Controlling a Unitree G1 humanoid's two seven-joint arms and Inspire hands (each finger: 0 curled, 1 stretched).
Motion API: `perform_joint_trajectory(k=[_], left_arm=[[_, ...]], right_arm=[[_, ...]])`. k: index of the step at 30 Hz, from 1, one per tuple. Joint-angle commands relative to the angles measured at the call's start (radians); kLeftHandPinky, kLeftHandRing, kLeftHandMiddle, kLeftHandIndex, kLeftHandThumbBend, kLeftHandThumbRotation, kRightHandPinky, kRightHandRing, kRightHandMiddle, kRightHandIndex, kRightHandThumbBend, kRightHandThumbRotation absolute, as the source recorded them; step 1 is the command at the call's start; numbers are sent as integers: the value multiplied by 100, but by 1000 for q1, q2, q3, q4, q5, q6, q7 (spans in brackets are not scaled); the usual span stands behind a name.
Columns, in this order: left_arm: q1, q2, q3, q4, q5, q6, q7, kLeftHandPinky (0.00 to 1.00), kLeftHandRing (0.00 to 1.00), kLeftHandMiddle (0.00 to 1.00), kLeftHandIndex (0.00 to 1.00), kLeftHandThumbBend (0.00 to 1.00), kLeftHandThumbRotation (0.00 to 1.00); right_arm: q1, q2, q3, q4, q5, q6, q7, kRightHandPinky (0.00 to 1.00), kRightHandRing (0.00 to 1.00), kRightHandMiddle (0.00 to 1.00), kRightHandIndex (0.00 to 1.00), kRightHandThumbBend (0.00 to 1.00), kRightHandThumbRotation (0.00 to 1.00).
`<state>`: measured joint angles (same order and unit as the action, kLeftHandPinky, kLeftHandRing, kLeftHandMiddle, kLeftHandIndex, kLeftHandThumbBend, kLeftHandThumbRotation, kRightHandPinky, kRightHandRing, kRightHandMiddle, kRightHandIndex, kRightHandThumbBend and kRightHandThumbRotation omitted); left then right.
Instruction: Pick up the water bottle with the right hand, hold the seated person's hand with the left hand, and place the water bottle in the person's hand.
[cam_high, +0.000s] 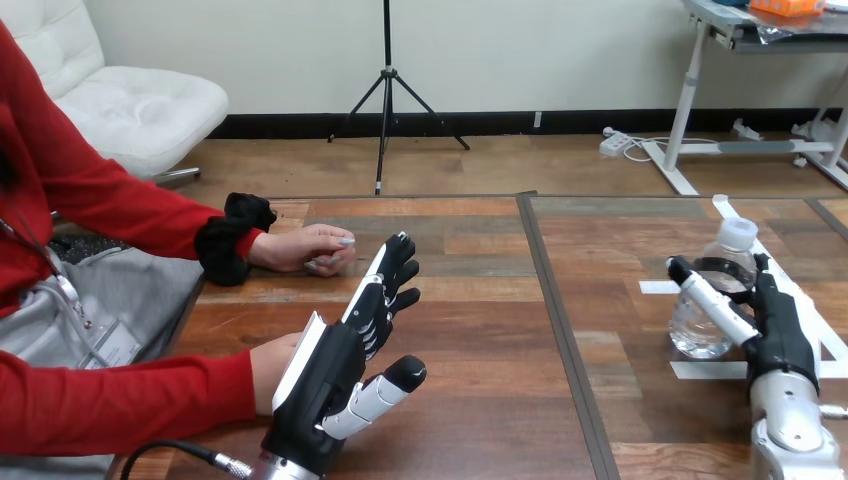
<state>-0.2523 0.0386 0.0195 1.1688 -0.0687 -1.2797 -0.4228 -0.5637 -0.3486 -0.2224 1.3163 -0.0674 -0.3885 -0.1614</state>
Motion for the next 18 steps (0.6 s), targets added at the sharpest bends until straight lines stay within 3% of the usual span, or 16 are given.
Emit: perform_joint_trajectory(k=[1, 9, 14, 18], left_arm=[[-27, -4, 8, -47, 0, -32, 15, 91, 96, 100, 100, 100, 81], [-25, -5, 4, -48, 12, -45, 32, 91, 96, 100, 100, 100, 82], [-23, -5, 1, -50, 13, -52, 36, 90, 96, 100, 100, 100, 82], [-21, -6, 0, -53, 8, -55, 35, 90, 96, 100, 100, 100, 82]], right_arm=[[-95, 3, 13, -5, -11, 6, -21, 80, 90, 95, 100, 100, 58], [-100, 11, 15, -1, -11, 16, -28, 75, 87, 93, 100, 100, 56], [-100, 22, -19, 1, 32, 15, -4, 81, 90, 94, 99, 100, 43], [-104, 33, -45, 5, 61, 31, -38, 80, 86, 90, 94, 100, 33]])
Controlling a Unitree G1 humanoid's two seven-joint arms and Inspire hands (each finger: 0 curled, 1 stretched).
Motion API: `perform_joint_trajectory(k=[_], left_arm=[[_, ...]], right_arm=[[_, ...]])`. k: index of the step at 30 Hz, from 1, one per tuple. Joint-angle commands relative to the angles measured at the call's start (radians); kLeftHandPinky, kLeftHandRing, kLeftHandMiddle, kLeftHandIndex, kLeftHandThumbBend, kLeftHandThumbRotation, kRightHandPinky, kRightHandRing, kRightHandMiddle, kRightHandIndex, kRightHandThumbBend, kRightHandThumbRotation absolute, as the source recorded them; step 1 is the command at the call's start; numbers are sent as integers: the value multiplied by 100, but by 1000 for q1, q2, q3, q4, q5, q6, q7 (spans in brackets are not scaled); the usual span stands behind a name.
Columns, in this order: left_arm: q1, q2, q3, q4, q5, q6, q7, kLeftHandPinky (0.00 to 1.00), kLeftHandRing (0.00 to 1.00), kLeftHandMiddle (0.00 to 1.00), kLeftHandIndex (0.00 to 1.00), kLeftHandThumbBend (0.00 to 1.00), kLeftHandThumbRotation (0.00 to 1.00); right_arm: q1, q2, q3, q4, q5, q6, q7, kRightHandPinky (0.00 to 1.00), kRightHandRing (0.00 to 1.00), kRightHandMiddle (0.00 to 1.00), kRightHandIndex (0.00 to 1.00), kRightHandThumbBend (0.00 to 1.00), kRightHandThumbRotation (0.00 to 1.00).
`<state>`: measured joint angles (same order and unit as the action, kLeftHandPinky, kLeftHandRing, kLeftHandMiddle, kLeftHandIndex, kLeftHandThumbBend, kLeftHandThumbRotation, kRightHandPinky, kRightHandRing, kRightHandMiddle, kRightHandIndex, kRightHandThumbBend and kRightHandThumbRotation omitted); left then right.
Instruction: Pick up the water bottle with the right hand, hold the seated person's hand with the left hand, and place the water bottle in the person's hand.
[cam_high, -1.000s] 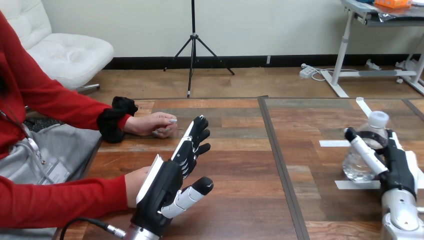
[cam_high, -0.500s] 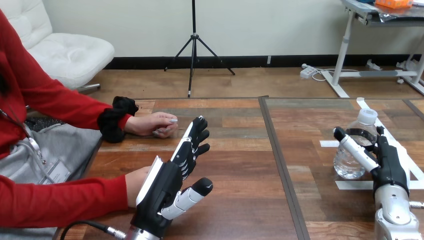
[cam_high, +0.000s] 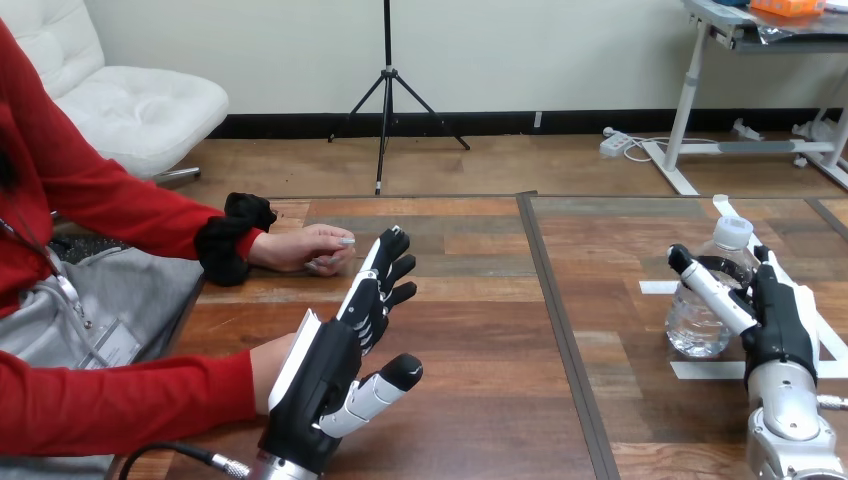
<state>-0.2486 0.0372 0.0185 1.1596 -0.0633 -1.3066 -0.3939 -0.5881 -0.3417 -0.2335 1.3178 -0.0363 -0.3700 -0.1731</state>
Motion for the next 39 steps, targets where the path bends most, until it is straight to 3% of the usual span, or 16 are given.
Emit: perform_joint_trajectory(k=[1, 3, 5, 6, 12, 13, 20, 30, 39], left_arm=[[-24, -4, 0, -45, 2, -29, 6, 90, 96, 100, 100, 100, 82], [-22, -4, 0, -47, 0, -30, 6, 90, 96, 100, 100, 100, 81], [-20, -4, 0, -51, -1, -30, 7, 90, 96, 100, 100, 100, 81], [-18, -6, 0, -54, -7, -28, 4, 90, 96, 100, 100, 100, 81], [-11, -15, -3, -74, -46, -20, -20, 90, 95, 100, 100, 100, 80], [-10, -16, -3, -77, -52, -20, -24, 90, 95, 100, 100, 100, 79], [-3, -20, -5, -94, -82, -22, -48, 89, 95, 100, 100, 99, 78], [5, -28, -7, -119, -124, -17, -85, 89, 95, 100, 100, 100, 77], [9, -36, -10, -138, -164, -17, -123, 88, 94, 100, 100, 100, 77]], right_arm=[[-81, 28, -36, 4, 33, 17, -41, 77, 83, 86, 90, 100, 29], [-84, 33, -43, 6, 39, 22, -70, 71, 77, 80, 83, 100, 22], [-85, 36, -48, 6, 43, 24, -90, 59, 63, 65, 65, 97, 11], [-86, 38, -48, 6, 42, 27, -111, 57, 60, 62, 61, 97, 9], [-89, 41, -48, 10, 38, 58, -169, 34, 37, 39, 37, 91, 2], [-89, 41, -53, 10, 43, 62, -168, 26, 29, 33, 31, 89, 1], [-92, 44, -91, 10, 80, 79, -167, 13, 17, 21, 20, 81, 0], [-85, 48, -167, 9, 169, 69, -122, 9, 12, 16, 12, 71, 0], [-82, 46, -196, 8, 202, 76, -108, 5, 7, 12, 11, 69, 0]])
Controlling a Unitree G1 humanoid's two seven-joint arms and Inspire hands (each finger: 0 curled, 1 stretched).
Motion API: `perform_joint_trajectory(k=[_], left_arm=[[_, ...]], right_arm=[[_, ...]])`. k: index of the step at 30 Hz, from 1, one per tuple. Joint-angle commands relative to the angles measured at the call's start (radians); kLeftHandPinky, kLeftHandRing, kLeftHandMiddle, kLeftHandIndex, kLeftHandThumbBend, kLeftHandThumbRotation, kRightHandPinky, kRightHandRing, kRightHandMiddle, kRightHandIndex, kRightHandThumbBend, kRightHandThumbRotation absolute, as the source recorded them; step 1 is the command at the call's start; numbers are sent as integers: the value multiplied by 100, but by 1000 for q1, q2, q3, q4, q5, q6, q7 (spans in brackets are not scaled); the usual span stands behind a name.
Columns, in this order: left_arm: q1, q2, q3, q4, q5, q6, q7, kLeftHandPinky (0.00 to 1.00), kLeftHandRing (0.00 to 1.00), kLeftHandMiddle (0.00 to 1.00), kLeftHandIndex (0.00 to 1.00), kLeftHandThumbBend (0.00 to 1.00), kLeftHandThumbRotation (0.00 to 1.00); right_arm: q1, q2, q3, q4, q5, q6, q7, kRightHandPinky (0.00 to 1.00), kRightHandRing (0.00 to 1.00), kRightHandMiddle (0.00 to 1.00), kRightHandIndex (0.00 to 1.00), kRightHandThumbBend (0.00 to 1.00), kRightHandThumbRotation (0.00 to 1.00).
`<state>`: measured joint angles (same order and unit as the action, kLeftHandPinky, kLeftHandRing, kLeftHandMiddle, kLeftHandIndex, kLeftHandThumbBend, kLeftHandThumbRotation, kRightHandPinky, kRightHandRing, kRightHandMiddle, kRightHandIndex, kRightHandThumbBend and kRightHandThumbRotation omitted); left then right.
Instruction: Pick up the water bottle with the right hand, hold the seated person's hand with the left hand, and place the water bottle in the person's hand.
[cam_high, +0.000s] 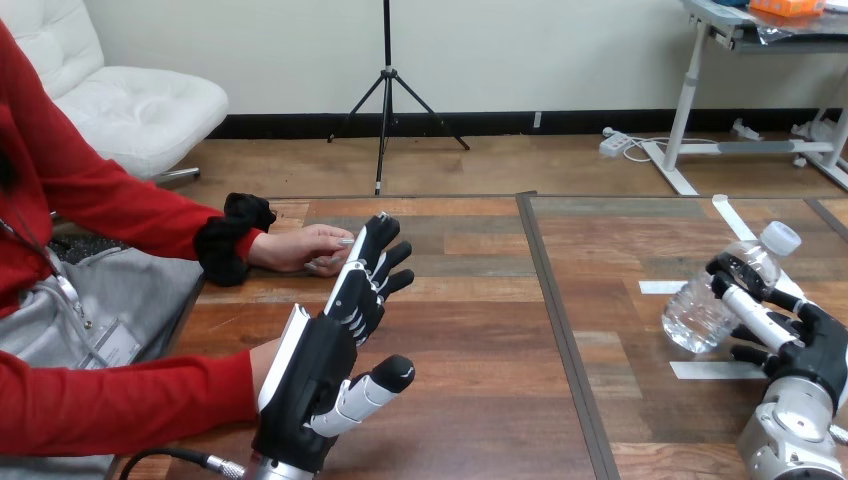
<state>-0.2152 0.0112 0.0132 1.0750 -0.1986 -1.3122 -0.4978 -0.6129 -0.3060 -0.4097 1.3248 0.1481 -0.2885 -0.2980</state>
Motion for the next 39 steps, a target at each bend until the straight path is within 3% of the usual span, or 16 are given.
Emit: perform_joint_trajectory(k=[1, 11, 28, 39], left_arm=[[-25, -11, -5, -56, -35, -11, -25, 88, 94, 100, 100, 100, 77], [-28, -23, -2, -67, -87, 1, -82, 88, 94, 99, 100, 100, 77], [-49, -37, 11, -60, -113, 0, -127, 88, 94, 99, 99, 100, 78], [-59, -46, 18, -51, -119, 3, -142, 89, 94, 98, 99, 100, 77]], right_arm=[[-57, 10, -21, 1, 19, -5, 18, 5, 7, 12, 11, 69, 0], [-56, 10, -46, -3, 43, -3, 39, 4, 6, 11, 11, 69, 0], [-56, 19, -73, -14, 76, -34, 93, 4, 7, 12, 12, 69, 0], [-61, 26, -71, -23, 83, -52, 113, 3, 6, 11, 12, 69, 0]])
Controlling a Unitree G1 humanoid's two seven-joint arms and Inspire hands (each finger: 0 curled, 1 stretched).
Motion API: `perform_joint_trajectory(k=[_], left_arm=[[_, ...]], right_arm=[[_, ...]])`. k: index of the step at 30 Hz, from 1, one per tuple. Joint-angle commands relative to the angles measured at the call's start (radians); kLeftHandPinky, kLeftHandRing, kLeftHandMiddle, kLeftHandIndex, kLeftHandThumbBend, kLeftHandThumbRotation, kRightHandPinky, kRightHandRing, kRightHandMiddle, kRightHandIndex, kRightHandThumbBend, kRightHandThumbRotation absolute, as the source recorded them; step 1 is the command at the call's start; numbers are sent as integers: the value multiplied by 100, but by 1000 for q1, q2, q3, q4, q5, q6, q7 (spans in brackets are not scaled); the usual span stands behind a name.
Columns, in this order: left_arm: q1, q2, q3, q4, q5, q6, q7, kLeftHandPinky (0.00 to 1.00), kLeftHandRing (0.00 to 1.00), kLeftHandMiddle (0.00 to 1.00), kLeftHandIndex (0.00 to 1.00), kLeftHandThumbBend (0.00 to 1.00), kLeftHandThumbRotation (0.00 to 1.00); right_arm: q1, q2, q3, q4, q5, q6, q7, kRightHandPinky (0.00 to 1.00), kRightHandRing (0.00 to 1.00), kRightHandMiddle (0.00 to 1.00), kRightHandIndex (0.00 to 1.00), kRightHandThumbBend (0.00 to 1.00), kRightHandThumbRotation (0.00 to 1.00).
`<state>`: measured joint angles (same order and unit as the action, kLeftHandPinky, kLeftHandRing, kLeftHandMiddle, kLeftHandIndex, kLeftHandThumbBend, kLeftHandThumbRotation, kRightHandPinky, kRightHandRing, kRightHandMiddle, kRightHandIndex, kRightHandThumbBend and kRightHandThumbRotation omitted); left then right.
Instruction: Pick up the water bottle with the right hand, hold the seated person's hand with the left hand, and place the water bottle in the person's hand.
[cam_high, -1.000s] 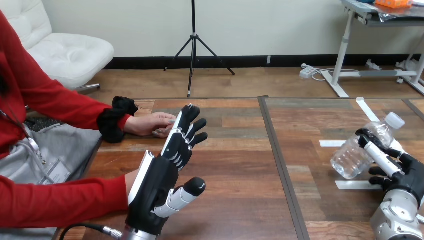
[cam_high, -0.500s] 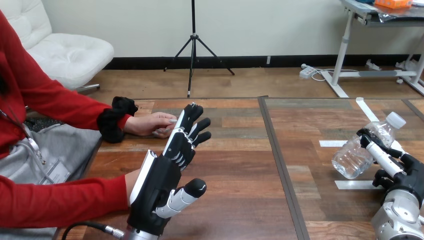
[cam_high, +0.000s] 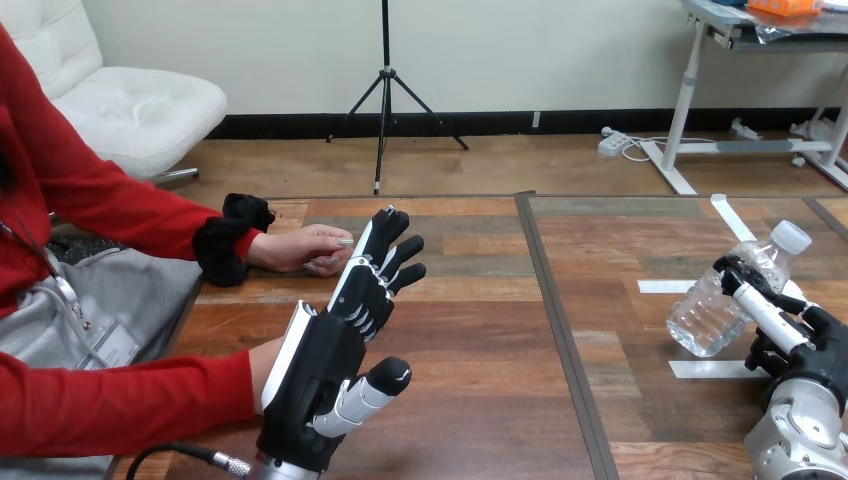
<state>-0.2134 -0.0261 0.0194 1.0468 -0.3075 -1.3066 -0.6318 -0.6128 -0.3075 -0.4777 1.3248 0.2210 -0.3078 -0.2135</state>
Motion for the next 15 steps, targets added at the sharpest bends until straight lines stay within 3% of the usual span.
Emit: perform_joint_trajectory(k=[1, 15], left_arm=[[-62, -8, 12, -21, -8, -4, -8, 89, 94, 98, 99, 100, 77], [-75, -7, 14, -8, 26, 0, 14, 89, 94, 98, 99, 100, 77]], right_arm=[[-61, 28, -2, -23, 10, -34, 30, 3, 6, 11, 12, 68, 0], [-60, 43, 48, -48, -36, -102, 64, 3, 6, 11, 11, 67, 0]])
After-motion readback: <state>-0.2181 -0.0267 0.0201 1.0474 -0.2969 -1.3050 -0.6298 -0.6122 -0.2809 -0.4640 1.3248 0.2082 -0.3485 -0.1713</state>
